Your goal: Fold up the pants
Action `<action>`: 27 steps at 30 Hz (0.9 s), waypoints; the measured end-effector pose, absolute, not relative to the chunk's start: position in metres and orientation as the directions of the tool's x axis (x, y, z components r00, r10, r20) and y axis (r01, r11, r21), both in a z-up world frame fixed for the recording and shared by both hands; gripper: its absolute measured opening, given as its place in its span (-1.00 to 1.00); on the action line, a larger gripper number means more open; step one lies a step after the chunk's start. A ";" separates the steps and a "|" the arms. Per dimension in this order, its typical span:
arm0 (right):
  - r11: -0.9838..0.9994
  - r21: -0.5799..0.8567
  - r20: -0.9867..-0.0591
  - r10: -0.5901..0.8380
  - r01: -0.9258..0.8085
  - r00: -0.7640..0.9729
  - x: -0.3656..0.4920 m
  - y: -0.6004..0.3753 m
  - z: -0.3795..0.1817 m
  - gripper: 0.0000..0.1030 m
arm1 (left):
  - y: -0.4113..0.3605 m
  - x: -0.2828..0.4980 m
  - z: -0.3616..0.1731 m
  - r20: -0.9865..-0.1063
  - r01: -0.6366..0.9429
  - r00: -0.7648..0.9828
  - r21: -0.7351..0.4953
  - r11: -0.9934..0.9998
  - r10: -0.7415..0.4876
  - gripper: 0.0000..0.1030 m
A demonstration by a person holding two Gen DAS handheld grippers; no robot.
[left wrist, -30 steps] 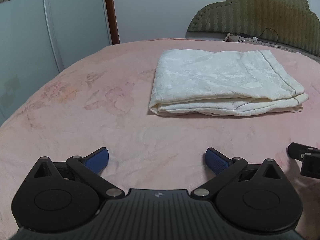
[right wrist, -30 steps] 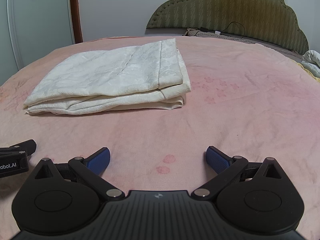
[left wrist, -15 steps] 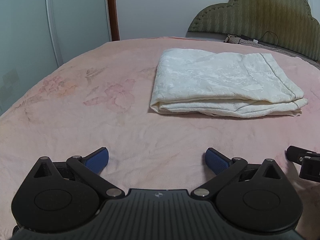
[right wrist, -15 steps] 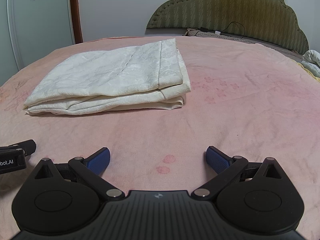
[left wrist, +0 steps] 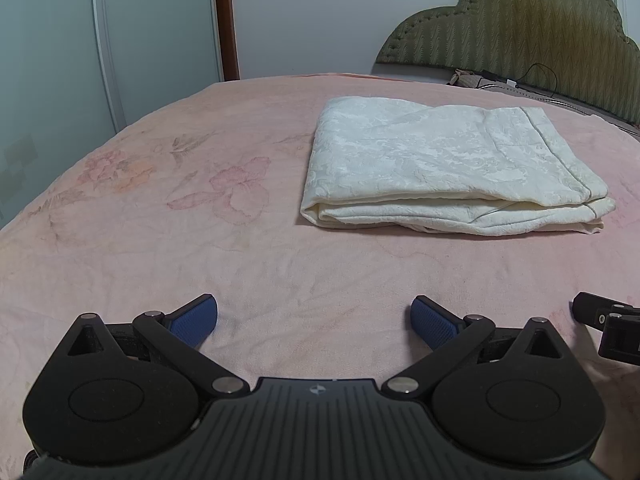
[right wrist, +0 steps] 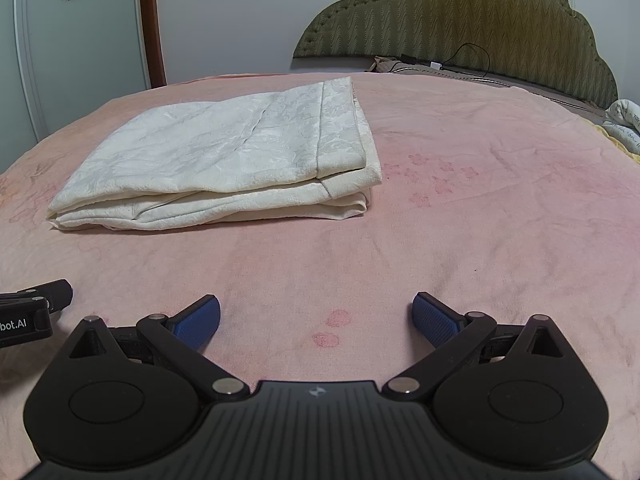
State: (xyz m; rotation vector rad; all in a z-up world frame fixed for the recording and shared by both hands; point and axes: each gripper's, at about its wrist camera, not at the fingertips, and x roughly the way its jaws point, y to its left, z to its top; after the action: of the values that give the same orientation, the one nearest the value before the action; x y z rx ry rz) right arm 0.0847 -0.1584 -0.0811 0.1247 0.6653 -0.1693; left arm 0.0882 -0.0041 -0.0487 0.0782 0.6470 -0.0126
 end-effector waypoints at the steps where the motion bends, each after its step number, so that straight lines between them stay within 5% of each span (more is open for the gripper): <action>1: 0.979 0.061 -0.623 -0.116 0.196 0.774 0.085 -0.158 -0.081 1.00 | -0.004 0.088 -0.049 -0.603 0.036 0.798 0.069 0.997 0.013 1.00; 27: 0.979 0.061 -0.623 -0.116 0.196 0.774 0.085 -0.158 -0.081 1.00 | -0.003 0.087 -0.049 -0.610 0.024 0.792 0.044 0.999 0.007 1.00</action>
State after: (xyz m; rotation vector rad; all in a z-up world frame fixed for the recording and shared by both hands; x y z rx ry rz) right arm 0.0849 -0.1579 -0.0814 0.1253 0.6650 -0.1692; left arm 0.0868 -0.0031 -0.0492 0.0500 0.6562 -0.0091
